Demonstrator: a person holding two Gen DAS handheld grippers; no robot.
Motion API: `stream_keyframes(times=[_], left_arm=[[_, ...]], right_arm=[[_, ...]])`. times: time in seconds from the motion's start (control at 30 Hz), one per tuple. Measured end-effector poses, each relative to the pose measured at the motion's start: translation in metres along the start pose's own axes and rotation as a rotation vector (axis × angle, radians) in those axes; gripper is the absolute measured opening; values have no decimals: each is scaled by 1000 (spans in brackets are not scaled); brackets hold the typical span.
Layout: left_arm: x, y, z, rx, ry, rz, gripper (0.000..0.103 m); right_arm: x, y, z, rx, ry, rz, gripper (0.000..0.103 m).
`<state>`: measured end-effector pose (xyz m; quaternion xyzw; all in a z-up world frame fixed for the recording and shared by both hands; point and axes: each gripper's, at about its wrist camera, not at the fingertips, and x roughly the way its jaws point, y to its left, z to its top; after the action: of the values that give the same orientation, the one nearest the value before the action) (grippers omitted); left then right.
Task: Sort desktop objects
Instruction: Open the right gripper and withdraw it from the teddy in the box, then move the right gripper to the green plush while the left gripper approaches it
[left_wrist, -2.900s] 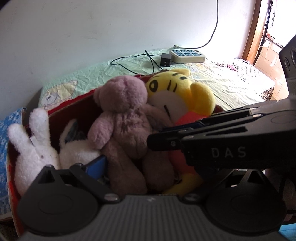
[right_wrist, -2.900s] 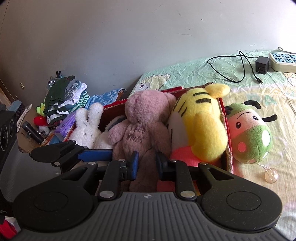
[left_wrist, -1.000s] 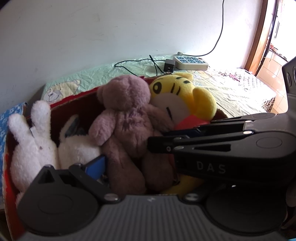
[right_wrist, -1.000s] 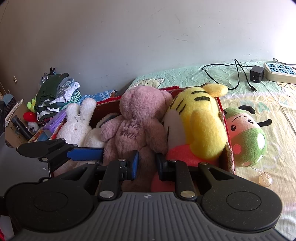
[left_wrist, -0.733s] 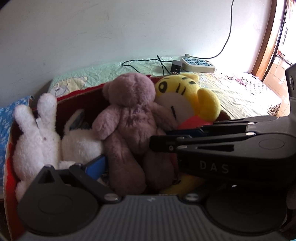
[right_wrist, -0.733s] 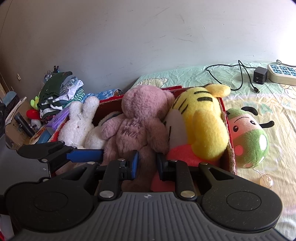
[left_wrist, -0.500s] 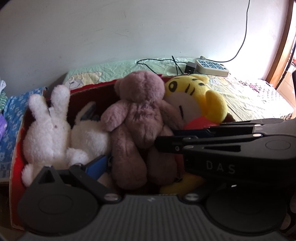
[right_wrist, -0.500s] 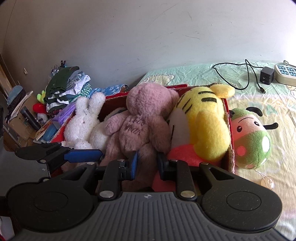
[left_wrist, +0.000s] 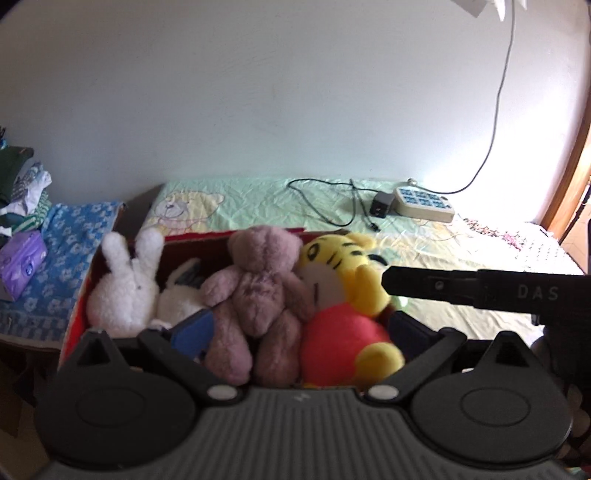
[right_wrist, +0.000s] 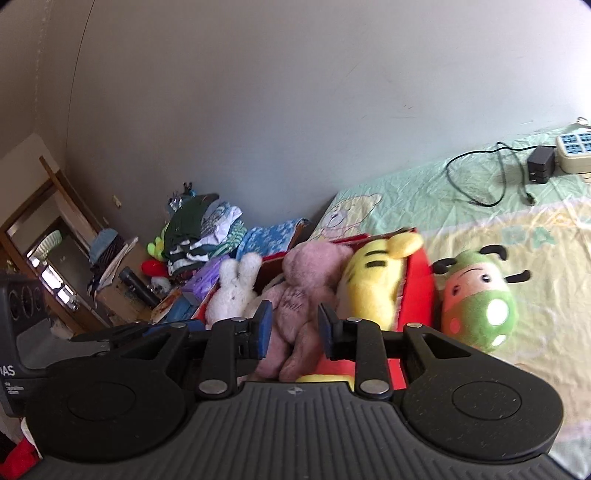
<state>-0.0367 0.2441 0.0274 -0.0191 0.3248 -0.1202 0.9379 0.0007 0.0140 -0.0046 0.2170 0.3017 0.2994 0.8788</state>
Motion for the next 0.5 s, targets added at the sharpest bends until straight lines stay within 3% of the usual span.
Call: stream_keyframes(times=[0.17,0.23,0.4,0.5], left_arm=[[12,-56,3,71,-4,-154,101],[22,-78,0,108,19,-199,101],[60,-126,-10,189,94,-245,101],[84,-144,-18,206,143,-243,101]], right_arm=[[-27,-57,1,82,7,-142,30],[-32,-79,-1,111,36,-175,36],[-35,-112,-1,130,97,-156,42],[-25,-129,1,126,159,-115,58]])
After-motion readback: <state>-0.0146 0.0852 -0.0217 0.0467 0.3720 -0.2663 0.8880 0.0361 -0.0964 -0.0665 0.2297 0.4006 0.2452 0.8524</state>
